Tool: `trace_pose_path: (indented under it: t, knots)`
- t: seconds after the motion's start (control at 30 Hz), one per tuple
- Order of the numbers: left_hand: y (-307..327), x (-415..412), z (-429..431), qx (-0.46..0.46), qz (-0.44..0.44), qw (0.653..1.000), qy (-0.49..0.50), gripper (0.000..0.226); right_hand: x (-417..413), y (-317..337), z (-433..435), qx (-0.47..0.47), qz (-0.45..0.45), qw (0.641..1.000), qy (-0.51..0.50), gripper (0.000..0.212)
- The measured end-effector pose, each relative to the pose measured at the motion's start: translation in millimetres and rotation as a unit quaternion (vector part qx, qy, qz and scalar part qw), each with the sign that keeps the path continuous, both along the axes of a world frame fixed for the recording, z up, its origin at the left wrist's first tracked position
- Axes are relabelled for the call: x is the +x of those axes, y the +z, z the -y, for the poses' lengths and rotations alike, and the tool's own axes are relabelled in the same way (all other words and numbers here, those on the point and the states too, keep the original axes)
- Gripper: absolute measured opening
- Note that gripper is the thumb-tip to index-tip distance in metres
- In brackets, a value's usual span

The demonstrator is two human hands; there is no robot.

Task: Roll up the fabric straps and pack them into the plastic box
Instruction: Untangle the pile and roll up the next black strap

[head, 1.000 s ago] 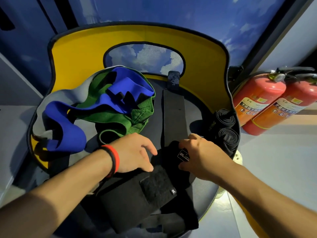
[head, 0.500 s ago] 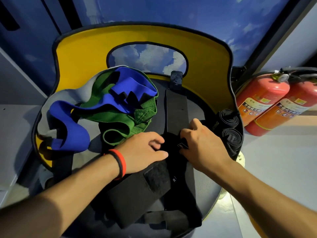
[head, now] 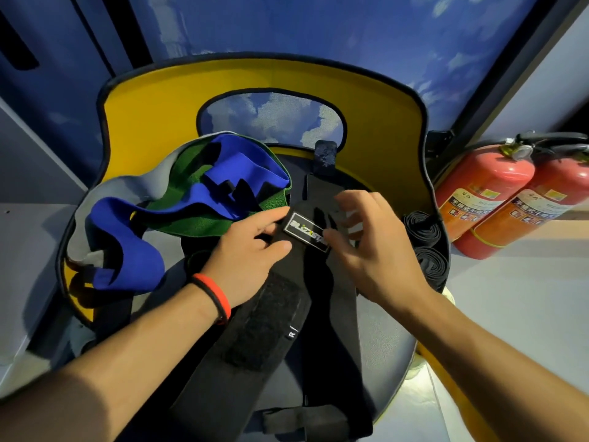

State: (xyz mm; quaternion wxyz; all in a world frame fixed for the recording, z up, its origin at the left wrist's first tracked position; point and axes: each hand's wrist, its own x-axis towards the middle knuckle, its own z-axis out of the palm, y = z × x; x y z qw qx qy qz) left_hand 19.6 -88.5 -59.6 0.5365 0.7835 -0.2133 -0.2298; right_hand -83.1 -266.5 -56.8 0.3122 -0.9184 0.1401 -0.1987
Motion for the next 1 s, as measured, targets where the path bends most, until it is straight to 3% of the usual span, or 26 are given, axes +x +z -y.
trace_pose_path:
  t: [0.2,0.3,0.4,0.53,0.7,0.8,0.93,1.0]
  knots:
    - [9.9,8.4,-4.9,-0.060,-0.014,0.997,0.036,0.057,43.0,-14.2,12.7,0.005,-0.060,0.995,-0.077,0.023]
    - [12.4,14.2,-11.6,-0.105,-0.022,0.993,0.050,0.058,63.1,-25.7,19.1,-0.052,-0.102,0.993,-0.044,0.026]
    - [18.3,17.9,-17.2,-0.143,-0.016,0.988,0.057,0.057,70.1,-43.6,22.4,-0.155,-0.227,0.961,0.015,0.042]
    - [27.6,28.3,-19.6,-0.189,-0.023,0.981,0.050,0.053,56.3,-57.7,11.0,-0.185,-0.373,0.907,0.068,0.070]
    - [21.5,37.8,-20.6,-0.148,-0.111,0.980,0.077,0.052,20.3,-47.2,-7.7,-0.193,-0.400,0.891,0.096,0.073]
    - [15.8,28.9,-24.2,-0.093,-0.162,0.981,0.051,0.058,-3.4,-38.5,-20.6,-0.244,-0.365,0.891,0.113,0.062]
    - [16.7,20.0,-30.1,-0.051,-0.157,0.986,-0.030,0.067,-2.7,-36.6,-19.1,-0.175,-0.290,0.938,0.082,0.029]
    - [17.7,17.1,-30.9,-0.038,-0.138,0.989,-0.039,0.068,5.7,-42.6,-10.0,-0.166,-0.264,0.950,0.024,0.028]
